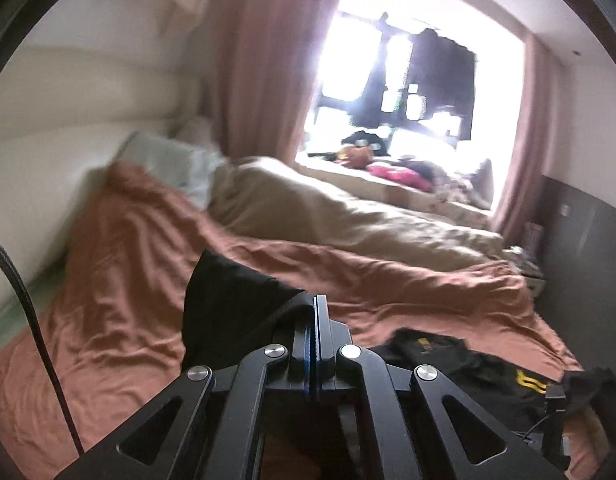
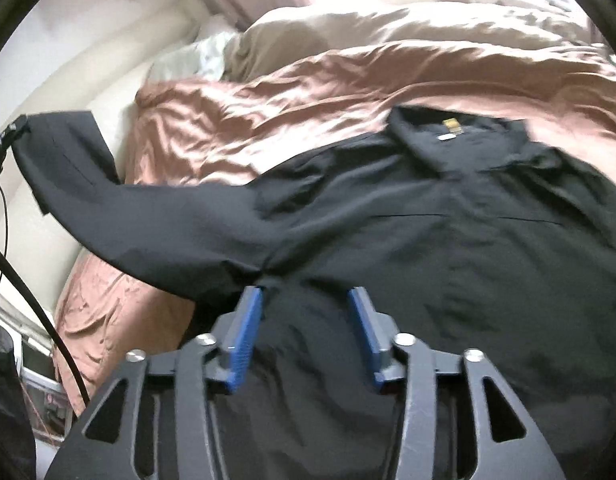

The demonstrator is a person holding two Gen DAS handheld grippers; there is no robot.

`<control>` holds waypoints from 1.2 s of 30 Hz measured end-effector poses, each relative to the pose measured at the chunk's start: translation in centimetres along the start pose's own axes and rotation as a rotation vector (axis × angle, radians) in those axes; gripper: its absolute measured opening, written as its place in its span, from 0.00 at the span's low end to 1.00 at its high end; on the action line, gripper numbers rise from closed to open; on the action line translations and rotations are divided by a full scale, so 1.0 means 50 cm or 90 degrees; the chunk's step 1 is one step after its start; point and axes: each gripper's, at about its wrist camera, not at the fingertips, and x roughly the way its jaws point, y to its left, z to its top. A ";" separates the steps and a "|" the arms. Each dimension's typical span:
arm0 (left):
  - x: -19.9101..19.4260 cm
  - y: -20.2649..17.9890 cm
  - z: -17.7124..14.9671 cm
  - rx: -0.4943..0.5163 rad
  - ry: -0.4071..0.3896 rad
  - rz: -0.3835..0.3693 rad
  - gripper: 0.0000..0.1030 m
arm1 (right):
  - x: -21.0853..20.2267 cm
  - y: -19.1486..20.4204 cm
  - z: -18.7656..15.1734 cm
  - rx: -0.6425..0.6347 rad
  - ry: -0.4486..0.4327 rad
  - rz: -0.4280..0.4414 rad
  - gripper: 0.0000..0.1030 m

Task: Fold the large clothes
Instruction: 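Lift the sleeve with the left tool, lay it across the jacket body, open, then move the right tool to the other sleeve's gathered cuff and close on it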

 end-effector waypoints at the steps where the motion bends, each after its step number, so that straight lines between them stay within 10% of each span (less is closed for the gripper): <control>1: 0.004 -0.020 0.004 0.007 0.000 -0.010 0.00 | -0.026 -0.014 -0.008 0.017 -0.005 -0.007 0.50; 10: 0.070 -0.251 -0.016 0.078 0.035 -0.143 0.00 | -0.228 -0.155 -0.106 0.208 -0.087 -0.044 0.50; 20: 0.176 -0.470 -0.145 0.161 0.181 -0.267 0.01 | -0.210 -0.227 -0.123 0.273 -0.084 -0.042 0.50; 23: 0.210 -0.496 -0.196 0.190 0.247 -0.258 0.11 | -0.225 -0.259 -0.118 0.285 -0.085 -0.045 0.50; 27: 0.210 -0.464 -0.232 0.170 0.259 -0.238 0.73 | -0.228 -0.288 -0.124 0.302 -0.079 -0.047 0.50; 36: 0.176 -0.311 -0.258 0.129 0.265 -0.152 0.74 | -0.152 -0.213 -0.104 0.229 -0.030 -0.086 0.50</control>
